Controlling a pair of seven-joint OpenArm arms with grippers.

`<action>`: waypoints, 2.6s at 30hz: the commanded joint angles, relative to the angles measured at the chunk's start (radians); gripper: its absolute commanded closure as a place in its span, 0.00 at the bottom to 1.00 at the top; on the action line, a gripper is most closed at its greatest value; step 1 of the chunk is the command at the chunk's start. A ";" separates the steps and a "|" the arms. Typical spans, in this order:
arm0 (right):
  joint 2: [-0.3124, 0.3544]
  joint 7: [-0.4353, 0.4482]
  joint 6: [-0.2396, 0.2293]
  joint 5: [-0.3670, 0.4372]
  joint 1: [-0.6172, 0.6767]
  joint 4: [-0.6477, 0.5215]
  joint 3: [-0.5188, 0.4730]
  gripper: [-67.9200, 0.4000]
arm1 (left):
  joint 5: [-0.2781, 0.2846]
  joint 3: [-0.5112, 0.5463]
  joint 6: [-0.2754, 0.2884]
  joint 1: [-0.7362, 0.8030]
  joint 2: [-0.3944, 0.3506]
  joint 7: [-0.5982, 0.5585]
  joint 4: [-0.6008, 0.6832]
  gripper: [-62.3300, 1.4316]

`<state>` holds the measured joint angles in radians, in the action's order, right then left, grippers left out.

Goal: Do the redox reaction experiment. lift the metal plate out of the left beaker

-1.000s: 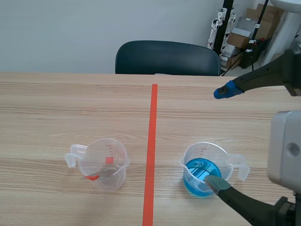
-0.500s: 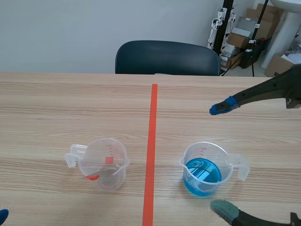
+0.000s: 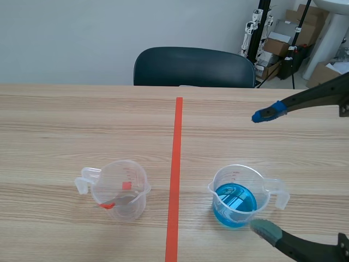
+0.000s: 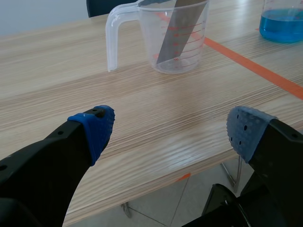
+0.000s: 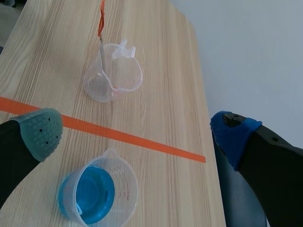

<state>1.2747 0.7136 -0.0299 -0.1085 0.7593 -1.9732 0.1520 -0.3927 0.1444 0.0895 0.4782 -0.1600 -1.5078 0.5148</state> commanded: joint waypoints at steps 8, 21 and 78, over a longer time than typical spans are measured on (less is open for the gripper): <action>-0.010 0.060 -0.001 0.004 -0.029 0.035 -0.006 0.00 | 0.007 0.004 0.002 -0.015 0.001 -0.046 0.103 0.19; -0.177 0.063 -0.182 -0.061 -0.207 0.076 0.039 0.00 | 0.006 0.004 0.010 -0.008 0.010 -0.046 0.157 0.00; -0.693 0.129 -0.174 -0.337 -0.962 0.482 0.876 0.00 | 0.007 0.004 0.010 -0.010 0.010 -0.046 0.156 0.00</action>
<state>0.5869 0.8360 -0.2070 -0.4572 -0.1898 -1.4754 1.0363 -0.3927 0.1444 0.1009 0.4572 -0.1547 -1.5082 0.6674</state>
